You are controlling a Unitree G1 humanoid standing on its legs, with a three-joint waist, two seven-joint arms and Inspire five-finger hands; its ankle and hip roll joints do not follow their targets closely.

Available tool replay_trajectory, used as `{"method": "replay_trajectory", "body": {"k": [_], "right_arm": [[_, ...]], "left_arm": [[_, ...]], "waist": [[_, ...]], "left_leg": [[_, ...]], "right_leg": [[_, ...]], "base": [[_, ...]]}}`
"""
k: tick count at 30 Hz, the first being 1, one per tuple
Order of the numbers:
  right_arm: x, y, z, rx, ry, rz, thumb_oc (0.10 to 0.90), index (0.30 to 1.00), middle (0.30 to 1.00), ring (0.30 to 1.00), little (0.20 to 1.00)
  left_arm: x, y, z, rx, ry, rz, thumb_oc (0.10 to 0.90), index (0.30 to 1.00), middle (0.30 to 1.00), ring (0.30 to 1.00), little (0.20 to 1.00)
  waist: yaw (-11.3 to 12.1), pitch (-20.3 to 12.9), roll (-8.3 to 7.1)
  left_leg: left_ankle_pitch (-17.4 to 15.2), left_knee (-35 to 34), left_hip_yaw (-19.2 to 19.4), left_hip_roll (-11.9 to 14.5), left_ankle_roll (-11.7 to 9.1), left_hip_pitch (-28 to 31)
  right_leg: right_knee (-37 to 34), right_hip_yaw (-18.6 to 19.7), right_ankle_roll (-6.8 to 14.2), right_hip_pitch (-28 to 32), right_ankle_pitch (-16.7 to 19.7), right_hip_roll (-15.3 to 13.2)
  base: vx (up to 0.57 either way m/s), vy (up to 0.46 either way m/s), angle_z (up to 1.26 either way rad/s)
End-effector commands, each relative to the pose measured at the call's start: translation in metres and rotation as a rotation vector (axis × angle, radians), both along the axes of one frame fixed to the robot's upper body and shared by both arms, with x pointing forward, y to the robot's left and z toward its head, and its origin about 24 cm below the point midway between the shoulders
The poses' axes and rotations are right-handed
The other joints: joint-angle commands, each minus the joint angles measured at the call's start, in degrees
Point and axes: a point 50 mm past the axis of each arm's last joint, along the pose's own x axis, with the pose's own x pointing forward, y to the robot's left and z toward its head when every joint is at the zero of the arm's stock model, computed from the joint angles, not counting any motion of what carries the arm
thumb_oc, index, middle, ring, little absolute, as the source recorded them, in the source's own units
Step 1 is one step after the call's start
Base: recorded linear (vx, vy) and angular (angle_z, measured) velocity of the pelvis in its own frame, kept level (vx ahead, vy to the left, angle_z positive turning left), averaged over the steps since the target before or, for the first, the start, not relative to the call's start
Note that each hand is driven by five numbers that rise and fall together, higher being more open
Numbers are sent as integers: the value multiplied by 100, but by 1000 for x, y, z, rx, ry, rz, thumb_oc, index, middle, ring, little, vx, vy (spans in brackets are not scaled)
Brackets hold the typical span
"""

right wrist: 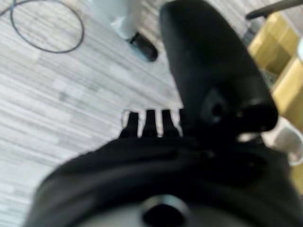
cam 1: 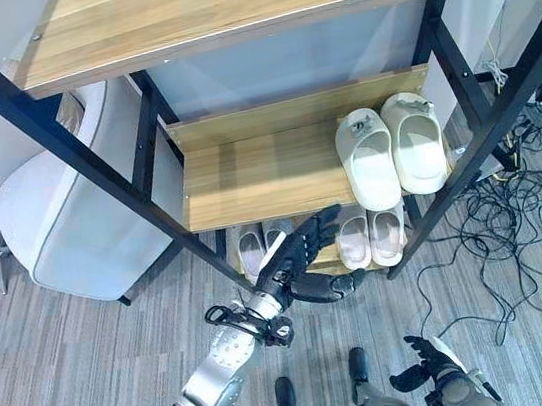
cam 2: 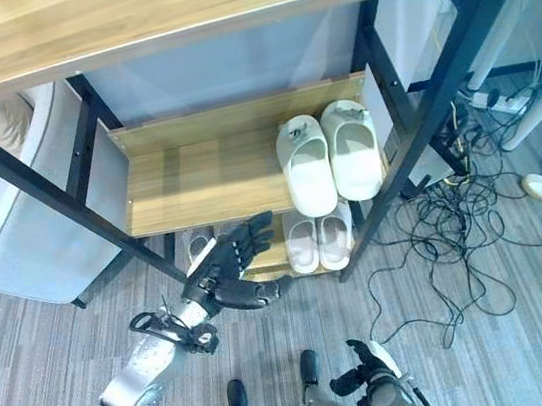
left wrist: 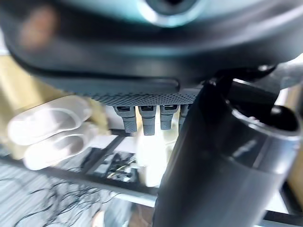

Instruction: Arrange the slippers neatly on the shoe rack.

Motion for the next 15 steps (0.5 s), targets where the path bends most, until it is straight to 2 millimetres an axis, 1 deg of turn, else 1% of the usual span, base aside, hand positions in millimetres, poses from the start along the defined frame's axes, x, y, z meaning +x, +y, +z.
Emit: {"method": "replay_trajectory", "body": {"k": [1,4,5,6,10,13,15], "right_arm": [[-4,4,-2,-1,-10,23,800,900,900,900,900],[-5,4,-2,-3,-8,24,800,900,900,900,900],[-4,4,-2,-10,-9,24,800,900,900,900,900],[-4,4,-2,-10,-9,23,800,900,900,900,900],[2,5,1,-14,-24,20,800,900,900,900,900],[3,4,1,-18,-25,18,800,900,900,900,900],[1,3,0,-26,-17,16,800,900,900,900,900]], "left_arm": [[10,-25,45,-87,-212,-86,800,900,900,900,900],[10,-28,43,-81,-203,-90,800,900,900,900,900],[12,-36,40,-68,-194,-96,800,900,900,900,900],[12,-37,40,-68,-194,-96,800,900,900,900,900],[20,-50,43,-47,-214,-81,800,900,900,900,900],[23,-54,45,-49,-218,-71,800,900,900,900,900],[27,-58,50,-53,-233,-57,800,900,900,900,900]], "waist": [[21,-193,-181],[17,-195,-179],[-18,-200,-178],[-13,-201,-177],[-66,-161,-174],[-88,-142,-167],[-118,-138,-155]], "left_leg": [[359,-54,87,81,-345,-426],[361,-53,96,84,-341,-435],[365,-61,105,72,-336,-451],[365,-61,108,72,-335,-453],[359,-73,115,64,-328,-504],[360,-78,131,55,-326,-533],[356,-84,164,60,-325,-554]], "right_leg": [[582,-22,630,-185,-706,-169],[583,-9,632,-201,-701,-167],[560,44,639,-222,-686,-159],[561,47,639,-225,-686,-159],[568,130,646,-348,-666,-156],[579,156,649,-408,-654,-151],[580,184,654,-465,-644,-155]], "base": [[0,0,0],[7,-4,-8],[19,-2,-6],[25,1,-6],[9,-3,-11],[8,-1,-10],[31,4,-14]]}}
